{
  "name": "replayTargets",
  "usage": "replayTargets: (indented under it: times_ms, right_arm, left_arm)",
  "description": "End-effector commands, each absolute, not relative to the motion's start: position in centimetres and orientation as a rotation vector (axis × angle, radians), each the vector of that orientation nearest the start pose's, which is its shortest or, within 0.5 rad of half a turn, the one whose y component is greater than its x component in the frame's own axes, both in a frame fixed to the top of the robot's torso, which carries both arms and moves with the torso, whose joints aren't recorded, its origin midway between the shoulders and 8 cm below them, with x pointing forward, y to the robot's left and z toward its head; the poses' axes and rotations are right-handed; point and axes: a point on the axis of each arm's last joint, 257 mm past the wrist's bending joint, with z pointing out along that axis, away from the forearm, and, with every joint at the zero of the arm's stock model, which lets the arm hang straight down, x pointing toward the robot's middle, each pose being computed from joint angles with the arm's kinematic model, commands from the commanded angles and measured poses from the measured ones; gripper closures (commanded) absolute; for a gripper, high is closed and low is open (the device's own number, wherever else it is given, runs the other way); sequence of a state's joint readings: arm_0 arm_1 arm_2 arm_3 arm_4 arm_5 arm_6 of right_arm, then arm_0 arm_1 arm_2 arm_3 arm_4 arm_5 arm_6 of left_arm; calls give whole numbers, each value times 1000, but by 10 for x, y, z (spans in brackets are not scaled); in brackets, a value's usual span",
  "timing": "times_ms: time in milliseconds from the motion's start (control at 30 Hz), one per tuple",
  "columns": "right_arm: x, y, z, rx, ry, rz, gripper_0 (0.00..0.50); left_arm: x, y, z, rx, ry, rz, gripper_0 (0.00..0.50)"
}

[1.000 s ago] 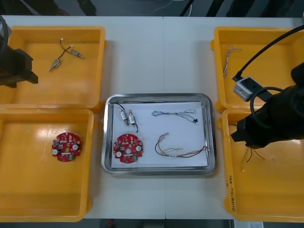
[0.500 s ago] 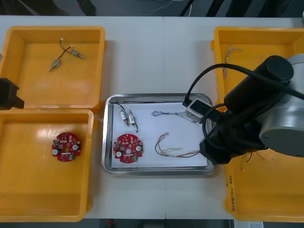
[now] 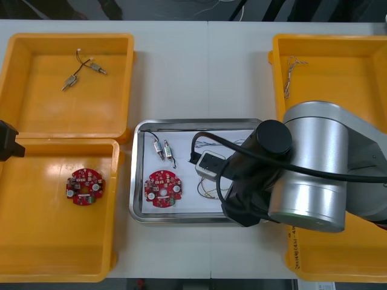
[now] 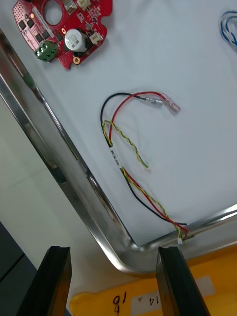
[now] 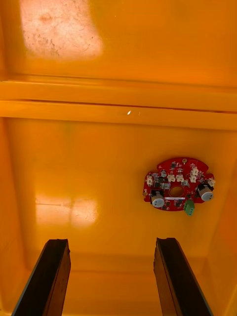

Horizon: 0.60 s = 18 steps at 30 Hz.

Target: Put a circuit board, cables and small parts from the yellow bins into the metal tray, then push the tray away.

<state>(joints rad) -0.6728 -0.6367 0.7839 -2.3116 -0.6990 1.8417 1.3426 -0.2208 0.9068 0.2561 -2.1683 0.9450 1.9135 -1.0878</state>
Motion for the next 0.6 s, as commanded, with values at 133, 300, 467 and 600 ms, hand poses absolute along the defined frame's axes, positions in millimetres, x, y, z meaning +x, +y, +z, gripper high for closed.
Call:
replayTargets:
  times_ms: [133,300,467,600]
  right_arm:
    - [333,-51,-236,-1727,2131,-182,0]
    - [330,-39,-250,-1789,2092,-178,0]
    - [326,-25,-258,-1810,2027,-248,0]
    - [321,-19,-263,-1824,2001,-293,0]
  left_arm:
    - [373,380,-132,-43,2668,72,0]
    - [373,379,-132,-39,2668,71,0]
    - [373,379,-132,-39,2668,71,0]
    - [373,379,-132,-39,2668,71,0]
